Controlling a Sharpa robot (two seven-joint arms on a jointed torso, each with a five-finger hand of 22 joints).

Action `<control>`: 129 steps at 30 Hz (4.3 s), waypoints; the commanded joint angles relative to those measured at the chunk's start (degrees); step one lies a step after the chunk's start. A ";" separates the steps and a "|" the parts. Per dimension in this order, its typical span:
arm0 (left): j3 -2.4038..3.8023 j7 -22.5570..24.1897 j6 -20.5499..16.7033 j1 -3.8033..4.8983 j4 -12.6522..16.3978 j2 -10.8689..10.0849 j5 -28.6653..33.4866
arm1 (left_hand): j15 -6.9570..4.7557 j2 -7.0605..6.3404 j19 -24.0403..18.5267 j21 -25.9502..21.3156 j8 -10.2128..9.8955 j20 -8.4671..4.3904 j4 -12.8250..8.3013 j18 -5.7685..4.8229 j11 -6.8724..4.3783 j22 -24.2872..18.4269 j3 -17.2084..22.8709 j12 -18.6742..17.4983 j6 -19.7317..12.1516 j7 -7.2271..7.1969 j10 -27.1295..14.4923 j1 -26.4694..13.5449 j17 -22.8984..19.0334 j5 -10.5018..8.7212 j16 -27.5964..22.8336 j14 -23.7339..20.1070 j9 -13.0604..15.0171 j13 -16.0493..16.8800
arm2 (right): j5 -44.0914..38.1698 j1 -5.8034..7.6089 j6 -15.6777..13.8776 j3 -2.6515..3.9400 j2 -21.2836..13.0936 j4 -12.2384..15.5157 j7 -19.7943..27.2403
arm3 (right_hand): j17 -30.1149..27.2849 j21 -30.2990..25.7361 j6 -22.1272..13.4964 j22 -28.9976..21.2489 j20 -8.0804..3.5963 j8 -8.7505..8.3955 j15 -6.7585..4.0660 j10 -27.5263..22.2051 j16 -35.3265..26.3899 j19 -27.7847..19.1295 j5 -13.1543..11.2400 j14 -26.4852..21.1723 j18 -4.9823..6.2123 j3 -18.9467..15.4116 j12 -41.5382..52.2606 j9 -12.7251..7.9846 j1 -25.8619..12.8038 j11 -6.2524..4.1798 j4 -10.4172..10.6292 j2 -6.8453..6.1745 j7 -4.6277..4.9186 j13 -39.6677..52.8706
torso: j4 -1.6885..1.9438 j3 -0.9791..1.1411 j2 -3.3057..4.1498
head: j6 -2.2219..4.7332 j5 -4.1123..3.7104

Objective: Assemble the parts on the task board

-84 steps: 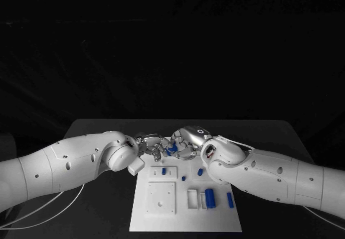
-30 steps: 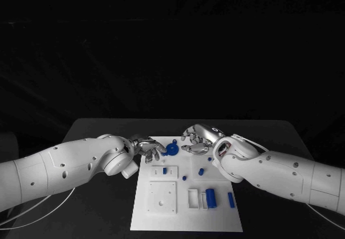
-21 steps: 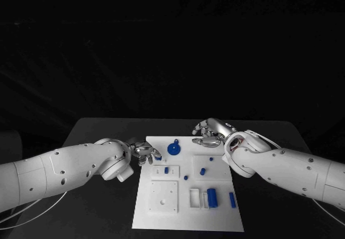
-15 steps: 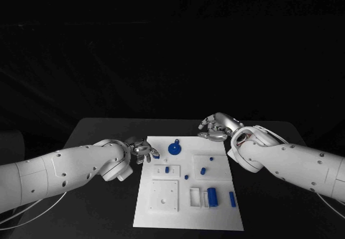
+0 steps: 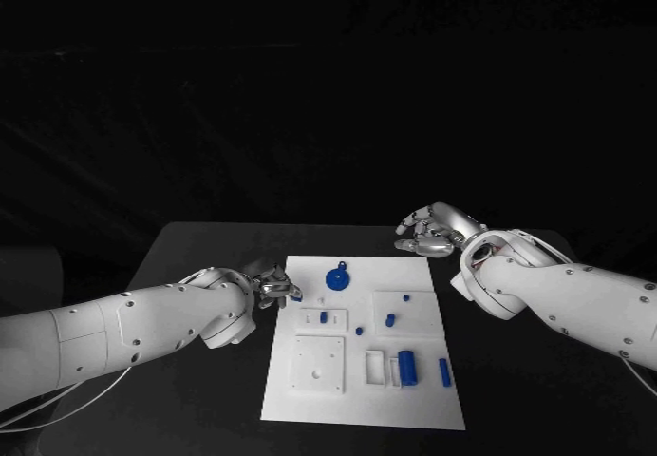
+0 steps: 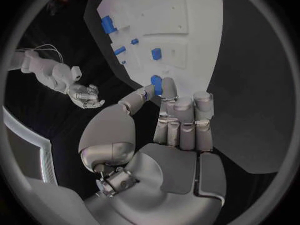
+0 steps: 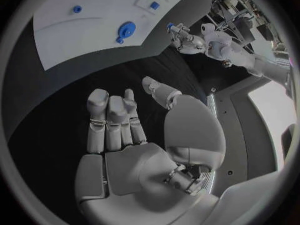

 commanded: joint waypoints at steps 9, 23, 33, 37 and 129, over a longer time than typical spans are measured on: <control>0.02 -4.17 -3.05 -1.76 -1.10 1.94 -8.34 | -3.12 -0.59 0.00 0.58 1.08 -5.49 0.49 1.36 -3.67 1.12 0.00 0.60 4.96 -1.81 4.04 0.57 -0.16 3.08 0.78 2.88 3.71 0.29 | -0.91 -0.02 0.23 0.02 -0.35 0.34 1.17 | -0.27 -0.72 -0.29 0.51 0.18 0.36 -0.18 -0.50 -0.56 -0.61 1.66 -0.51 3.95 0.01 0.15 -0.01 -0.23 -0.14 -0.23 0.55 0.82 -0.31 | -0.27 0.94 -0.44 | -0.94 0.49; 0.05 -4.59 -3.14 -4.10 -2.99 3.28 -9.80 | -3.41 -0.44 0.01 1.30 1.22 -5.51 0.31 1.44 -4.00 1.12 -0.32 1.58 5.75 -2.13 4.49 0.34 -0.10 4.19 2.21 3.26 4.36 0.95 | -0.92 -0.02 0.42 0.02 -0.23 0.40 0.85 | -0.33 -0.78 -0.25 0.50 0.23 0.39 -0.18 -0.49 -0.62 -0.61 1.78 -0.50 3.95 -0.04 0.14 -0.01 -0.36 -0.14 -0.19 0.59 0.82 -0.39 | -0.22 0.77 -0.31 | -1.39 -0.09; 0.07 -4.32 -2.90 -5.17 -3.61 4.06 -9.34 | -3.54 -0.39 0.10 1.53 1.31 -5.54 0.31 1.51 -4.12 1.08 -0.39 2.06 6.00 -2.25 4.56 0.13 -0.13 4.58 2.73 3.33 4.69 1.25 | -0.63 -0.02 0.45 0.02 0.04 0.34 0.86 | -0.37 -0.81 -0.24 0.50 0.26 0.41 -0.19 -0.46 -0.64 -0.58 1.85 -0.47 3.95 -0.10 0.15 -0.01 -0.48 -0.15 -0.13 0.63 0.81 -0.43 | -0.15 0.74 -0.27 | -1.51 -0.35; 0.08 -4.18 -3.04 -5.56 -3.91 4.36 -9.29 | -3.56 -0.39 0.11 1.56 1.32 -5.55 0.33 1.52 -4.14 1.08 -0.40 2.12 6.03 -2.27 4.56 0.09 -0.14 4.60 2.79 3.34 4.74 1.29 | -0.23 -0.02 0.54 0.02 0.17 0.30 0.89 | -0.38 -0.82 -0.23 0.50 0.27 0.41 -0.19 -0.46 -0.65 -0.57 1.88 -0.46 3.95 -0.11 0.16 -0.02 -0.51 -0.15 -0.11 0.67 0.81 -0.45 | -0.23 0.72 -0.28 | -1.52 -0.49; 0.13 -4.41 1.32 -7.15 -7.37 7.35 -10.97 | -3.60 -0.69 0.03 2.22 2.17 -5.45 1.61 1.78 -4.21 0.91 -0.70 4.37 7.56 -2.74 5.49 0.10 -1.11 1.03 5.25 3.65 6.09 2.32 | -0.21 -0.04 1.34 0.02 0.72 0.12 0.17 | -0.54 -1.03 -0.32 0.55 0.33 0.40 -0.22 -0.45 -0.78 -0.56 2.11 -0.42 3.95 -0.18 0.24 -0.09 -0.51 -0.17 -0.44 0.91 0.79 -0.74 | -0.12 0.64 -0.15 | -2.03 -0.82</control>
